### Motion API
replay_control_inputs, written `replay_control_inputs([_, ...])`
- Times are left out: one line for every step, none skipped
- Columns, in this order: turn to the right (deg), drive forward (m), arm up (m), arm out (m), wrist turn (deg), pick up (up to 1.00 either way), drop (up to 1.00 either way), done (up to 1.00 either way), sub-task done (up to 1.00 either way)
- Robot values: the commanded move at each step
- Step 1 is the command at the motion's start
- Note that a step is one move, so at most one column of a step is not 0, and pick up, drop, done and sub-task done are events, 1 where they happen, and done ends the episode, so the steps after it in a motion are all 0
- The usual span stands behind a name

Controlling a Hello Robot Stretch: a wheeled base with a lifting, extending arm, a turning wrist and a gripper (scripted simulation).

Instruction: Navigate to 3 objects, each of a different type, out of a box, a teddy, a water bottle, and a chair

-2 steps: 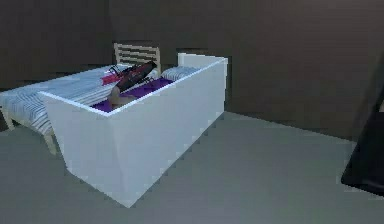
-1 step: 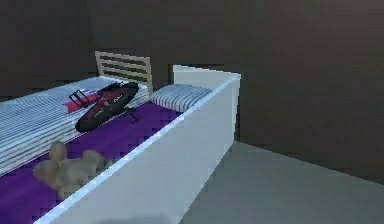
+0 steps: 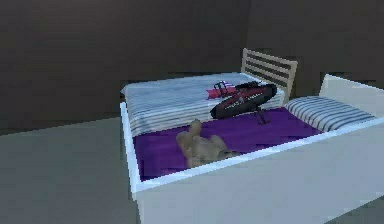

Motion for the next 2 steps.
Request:
replay_control_inputs([0.0,0.0,0.0,0.0,0.0,0.0,0.0,0.0,1.0])
replay_control_inputs([-45.0,0.0,0.0,0.0,0.0,0.0,0.0,0.0,0.0])
